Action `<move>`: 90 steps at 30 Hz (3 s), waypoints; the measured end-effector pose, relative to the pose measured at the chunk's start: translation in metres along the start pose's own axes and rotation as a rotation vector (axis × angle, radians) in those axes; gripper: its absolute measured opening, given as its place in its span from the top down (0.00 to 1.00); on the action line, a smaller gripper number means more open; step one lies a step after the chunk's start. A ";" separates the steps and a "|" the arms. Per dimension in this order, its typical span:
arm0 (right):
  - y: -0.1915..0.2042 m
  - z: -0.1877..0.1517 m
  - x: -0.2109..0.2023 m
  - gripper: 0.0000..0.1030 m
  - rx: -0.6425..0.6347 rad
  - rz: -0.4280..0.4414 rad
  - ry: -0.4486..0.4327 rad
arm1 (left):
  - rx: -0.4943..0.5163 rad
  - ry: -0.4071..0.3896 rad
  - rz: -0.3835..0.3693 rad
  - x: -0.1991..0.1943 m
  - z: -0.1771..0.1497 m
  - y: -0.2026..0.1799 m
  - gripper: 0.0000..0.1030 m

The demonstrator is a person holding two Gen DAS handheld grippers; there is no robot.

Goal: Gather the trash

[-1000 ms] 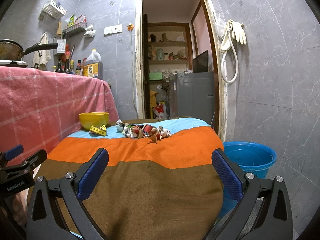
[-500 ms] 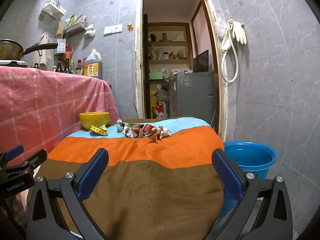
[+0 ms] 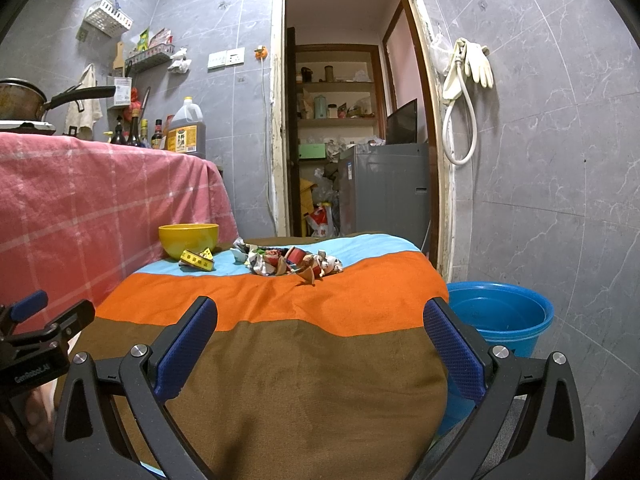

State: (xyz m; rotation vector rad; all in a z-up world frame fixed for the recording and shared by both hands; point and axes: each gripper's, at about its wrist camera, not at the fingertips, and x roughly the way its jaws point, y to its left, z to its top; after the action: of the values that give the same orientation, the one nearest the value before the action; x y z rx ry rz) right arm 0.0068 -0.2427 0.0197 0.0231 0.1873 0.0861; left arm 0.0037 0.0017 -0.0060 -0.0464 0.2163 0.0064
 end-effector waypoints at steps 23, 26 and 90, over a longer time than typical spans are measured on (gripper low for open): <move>-0.013 0.017 0.019 0.00 0.040 0.078 0.074 | -0.029 -0.021 0.012 0.015 0.036 -0.010 0.02; -0.017 0.030 0.021 0.00 0.032 0.083 0.040 | -0.018 -0.033 0.016 0.023 0.043 -0.011 0.02; -0.057 0.033 0.254 0.42 0.035 0.299 0.448 | -0.084 0.590 -0.359 0.278 0.071 -0.065 0.68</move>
State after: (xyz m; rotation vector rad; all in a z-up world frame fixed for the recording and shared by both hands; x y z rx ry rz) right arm 0.2660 -0.2779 0.0037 0.0672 0.6328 0.3879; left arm 0.2910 -0.0595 0.0070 -0.1709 0.7948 -0.3602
